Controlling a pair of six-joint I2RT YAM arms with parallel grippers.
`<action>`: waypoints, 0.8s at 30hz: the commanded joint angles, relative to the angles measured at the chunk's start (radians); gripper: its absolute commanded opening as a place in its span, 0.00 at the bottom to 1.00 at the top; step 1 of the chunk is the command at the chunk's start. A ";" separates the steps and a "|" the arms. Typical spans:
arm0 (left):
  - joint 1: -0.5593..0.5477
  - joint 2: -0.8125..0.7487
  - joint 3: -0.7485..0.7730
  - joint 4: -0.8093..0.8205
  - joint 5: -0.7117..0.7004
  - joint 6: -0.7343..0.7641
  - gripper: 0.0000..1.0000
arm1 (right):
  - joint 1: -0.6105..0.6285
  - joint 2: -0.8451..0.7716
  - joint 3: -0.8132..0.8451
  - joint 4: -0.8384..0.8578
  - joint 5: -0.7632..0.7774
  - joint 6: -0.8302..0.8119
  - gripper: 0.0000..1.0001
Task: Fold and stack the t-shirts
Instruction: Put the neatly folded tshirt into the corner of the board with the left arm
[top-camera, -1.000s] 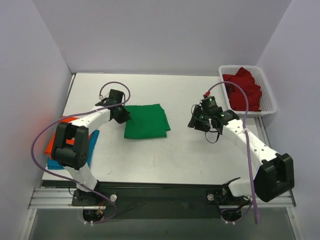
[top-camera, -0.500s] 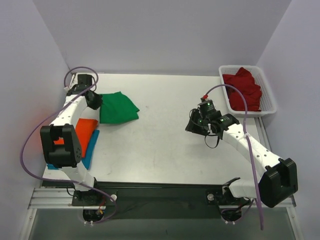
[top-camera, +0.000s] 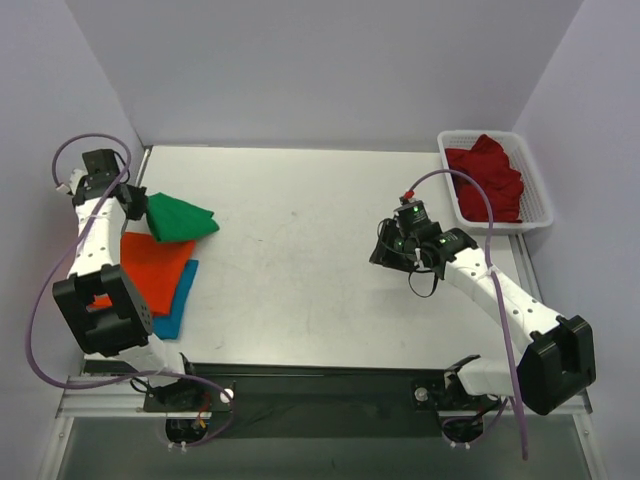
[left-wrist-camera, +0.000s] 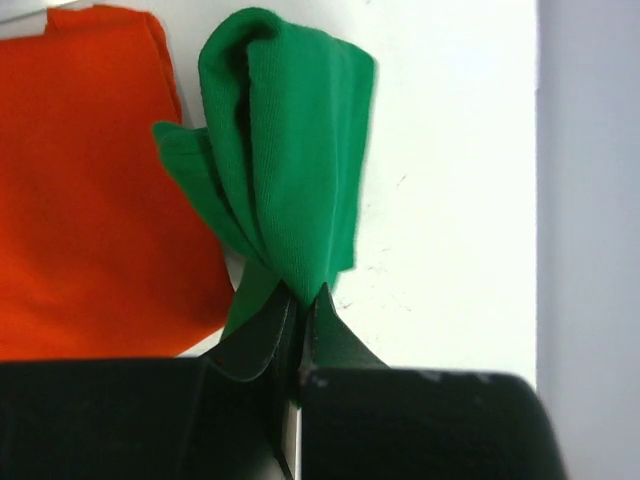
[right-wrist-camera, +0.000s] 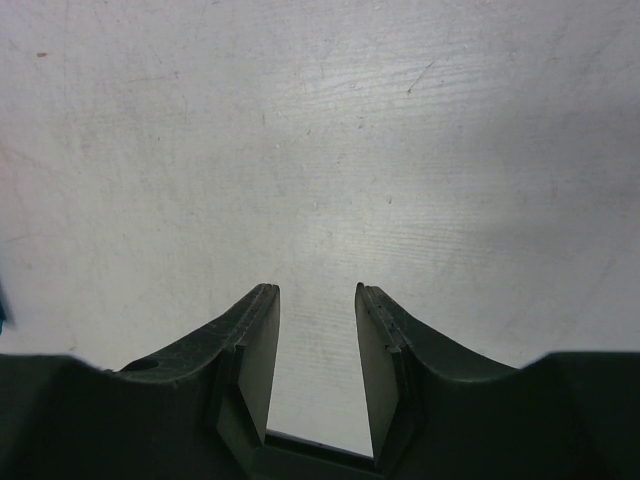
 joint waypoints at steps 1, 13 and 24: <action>0.028 -0.107 0.021 0.016 0.029 0.027 0.00 | 0.012 0.006 0.013 -0.002 -0.001 0.002 0.37; 0.091 -0.218 -0.023 0.034 0.096 0.055 0.00 | 0.020 -0.028 -0.003 -0.003 -0.003 0.005 0.37; 0.108 -0.176 0.055 0.074 0.203 0.084 0.00 | 0.020 -0.054 -0.001 -0.008 0.002 0.002 0.37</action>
